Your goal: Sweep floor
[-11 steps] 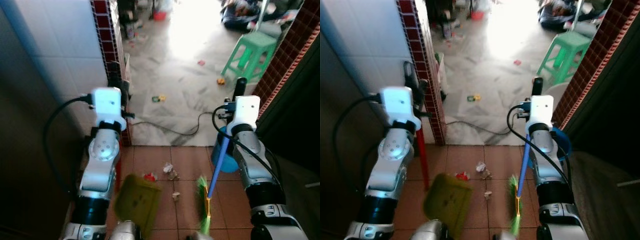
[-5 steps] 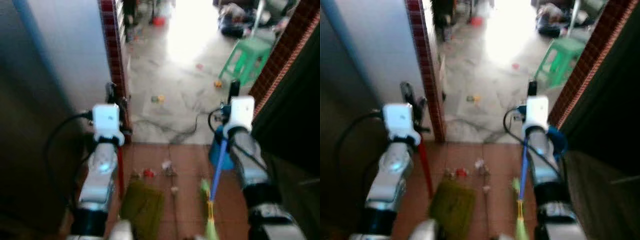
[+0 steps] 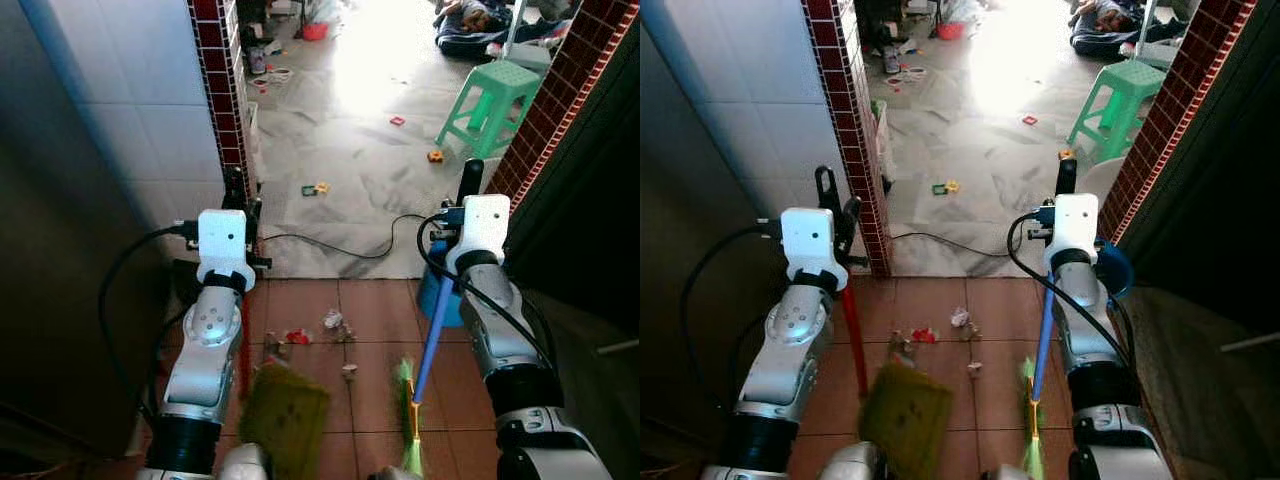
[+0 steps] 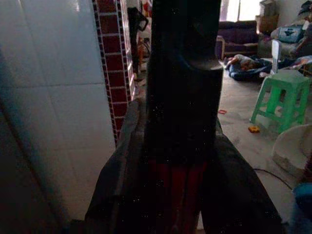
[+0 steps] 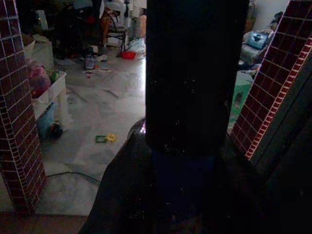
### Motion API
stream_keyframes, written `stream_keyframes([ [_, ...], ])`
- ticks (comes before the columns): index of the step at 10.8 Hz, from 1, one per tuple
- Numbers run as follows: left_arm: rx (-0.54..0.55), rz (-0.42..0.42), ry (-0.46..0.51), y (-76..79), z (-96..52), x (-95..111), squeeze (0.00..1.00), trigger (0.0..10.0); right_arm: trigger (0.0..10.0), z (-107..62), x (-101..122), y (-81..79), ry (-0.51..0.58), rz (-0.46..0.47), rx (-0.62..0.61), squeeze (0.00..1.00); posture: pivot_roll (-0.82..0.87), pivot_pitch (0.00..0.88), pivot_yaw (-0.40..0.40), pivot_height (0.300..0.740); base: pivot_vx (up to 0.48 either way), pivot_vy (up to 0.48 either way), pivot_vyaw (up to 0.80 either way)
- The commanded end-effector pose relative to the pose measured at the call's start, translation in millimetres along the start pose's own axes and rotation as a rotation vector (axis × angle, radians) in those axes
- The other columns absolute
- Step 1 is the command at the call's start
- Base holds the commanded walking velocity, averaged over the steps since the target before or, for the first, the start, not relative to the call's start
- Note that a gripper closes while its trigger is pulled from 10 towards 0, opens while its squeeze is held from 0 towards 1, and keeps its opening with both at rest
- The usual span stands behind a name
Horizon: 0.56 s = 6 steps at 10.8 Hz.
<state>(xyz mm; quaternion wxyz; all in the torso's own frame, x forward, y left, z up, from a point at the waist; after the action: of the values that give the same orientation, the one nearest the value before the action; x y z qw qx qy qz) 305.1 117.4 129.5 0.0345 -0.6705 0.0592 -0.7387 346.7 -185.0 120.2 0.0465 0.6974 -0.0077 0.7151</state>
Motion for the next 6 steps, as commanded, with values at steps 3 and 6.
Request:
stream_keyframes([
  [3,0.02,-0.064,-0.058,-6.1,-6.1,-20.8,0.0,10.0,10.0,-2.9,-0.4,-4.8,0.011,0.004,0.023,0.0,0.0,0.005,-0.014,0.74,0.0,0.0,0.0],
  [6,0.024,-0.093,-0.045,-4.7,-4.3,-18.4,0.0,10.0,10.0,-4.5,-1.8,-9.5,0.009,0.011,0.035,0.0,0.0,0.0,-0.012,0.74,0.0,0.0,0.0],
])
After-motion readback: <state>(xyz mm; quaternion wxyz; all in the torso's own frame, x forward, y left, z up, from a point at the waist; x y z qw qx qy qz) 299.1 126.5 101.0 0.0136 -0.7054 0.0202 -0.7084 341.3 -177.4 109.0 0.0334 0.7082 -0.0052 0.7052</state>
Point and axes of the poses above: a point about 5 cm out from each wrist's last joint towards the gripper, its own z axis pointing out of the wrist towards the gripper, its own x axis along the axis of the wrist's last joint, y = z × x, the point moved 1 cm from there along z, pointing out of the wrist towards the gripper, and after that the axes turned 5 degrees about z, right-handed, at the moved point
